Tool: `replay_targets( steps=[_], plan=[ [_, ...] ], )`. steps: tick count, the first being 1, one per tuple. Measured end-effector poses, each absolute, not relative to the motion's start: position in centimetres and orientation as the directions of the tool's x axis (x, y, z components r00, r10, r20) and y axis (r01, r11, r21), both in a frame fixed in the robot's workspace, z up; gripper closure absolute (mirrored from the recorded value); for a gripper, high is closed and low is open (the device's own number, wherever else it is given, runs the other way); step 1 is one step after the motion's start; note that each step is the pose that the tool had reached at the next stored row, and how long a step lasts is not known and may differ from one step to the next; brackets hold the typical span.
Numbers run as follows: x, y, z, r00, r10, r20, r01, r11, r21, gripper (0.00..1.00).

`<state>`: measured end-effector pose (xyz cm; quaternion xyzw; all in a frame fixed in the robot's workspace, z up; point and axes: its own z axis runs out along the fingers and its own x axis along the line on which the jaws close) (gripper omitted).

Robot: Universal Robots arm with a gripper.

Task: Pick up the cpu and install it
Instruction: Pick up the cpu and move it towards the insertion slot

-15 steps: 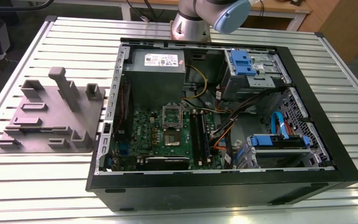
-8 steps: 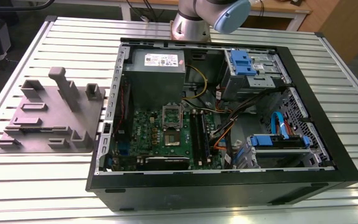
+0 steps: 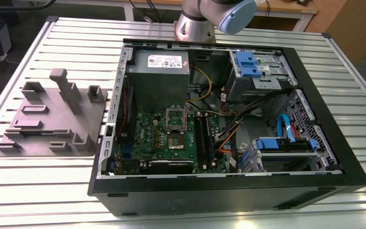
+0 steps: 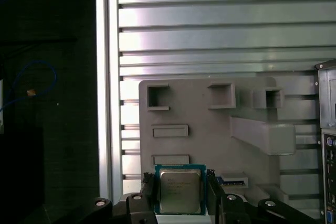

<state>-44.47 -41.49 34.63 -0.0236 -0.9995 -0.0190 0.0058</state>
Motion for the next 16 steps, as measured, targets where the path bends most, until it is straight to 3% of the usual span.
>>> replay_targets(
  steps=[16],
  plan=[
    [-44.47, -41.49, 35.38, -0.999, 0.047, 0.012, 0.047, 0.998, 0.038, 0.53]
  ],
)
